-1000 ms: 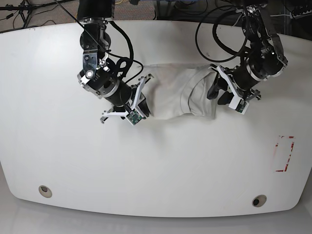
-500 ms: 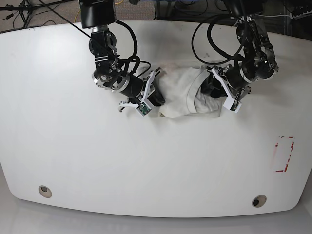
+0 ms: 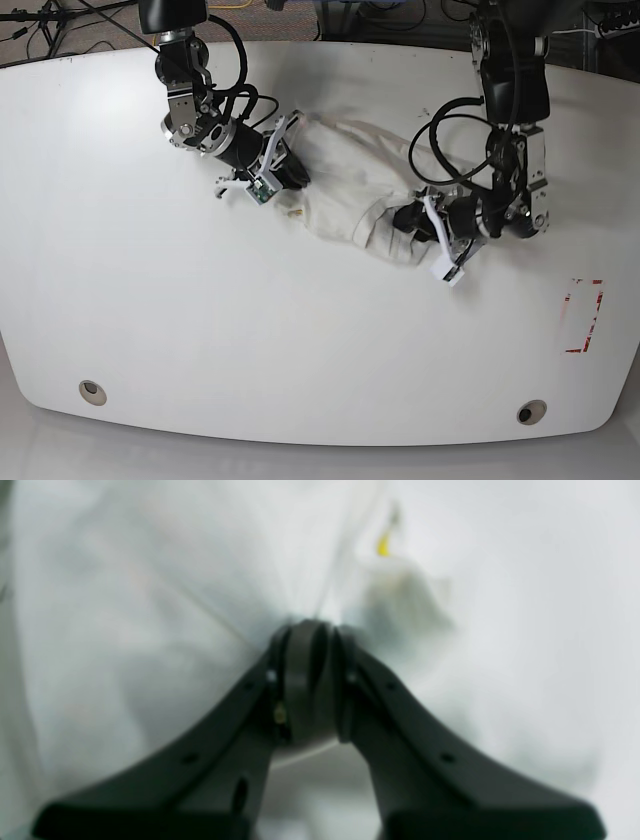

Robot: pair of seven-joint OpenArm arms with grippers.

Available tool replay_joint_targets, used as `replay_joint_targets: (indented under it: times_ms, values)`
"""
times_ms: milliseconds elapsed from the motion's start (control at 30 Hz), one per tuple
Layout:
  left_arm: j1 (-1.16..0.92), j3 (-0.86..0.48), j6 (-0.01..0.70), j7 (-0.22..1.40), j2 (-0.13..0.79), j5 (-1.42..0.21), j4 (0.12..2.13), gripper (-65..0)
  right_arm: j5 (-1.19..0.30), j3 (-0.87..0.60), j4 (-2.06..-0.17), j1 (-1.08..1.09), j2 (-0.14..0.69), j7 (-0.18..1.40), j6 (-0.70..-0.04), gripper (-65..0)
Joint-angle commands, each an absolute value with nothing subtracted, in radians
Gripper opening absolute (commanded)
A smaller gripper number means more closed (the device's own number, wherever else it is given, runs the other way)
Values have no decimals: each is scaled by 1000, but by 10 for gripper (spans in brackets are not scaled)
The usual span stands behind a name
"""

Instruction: Fold the T-shirt properly

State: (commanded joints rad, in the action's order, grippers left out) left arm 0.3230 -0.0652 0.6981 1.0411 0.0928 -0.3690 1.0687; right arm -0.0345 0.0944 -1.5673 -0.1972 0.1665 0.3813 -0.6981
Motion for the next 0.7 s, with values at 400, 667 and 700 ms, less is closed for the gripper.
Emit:
replay_joint_targets:
  times_ms: [400, 667, 700]
  values:
    - [504, 125, 698, 951, 59, -372, 1027, -429, -27, 94, -1713, -328, 125, 387, -698, -577]
    - [613, 124, 698, 1027, 62, -374, 1030, -432, -27, 96, -1919, -326, 124, 561, -694, -577]
    - [616, 124, 698, 1033, 64, -375, 1035, -432, -27, 96, -1928, -323, 122, 568, -694, -577]
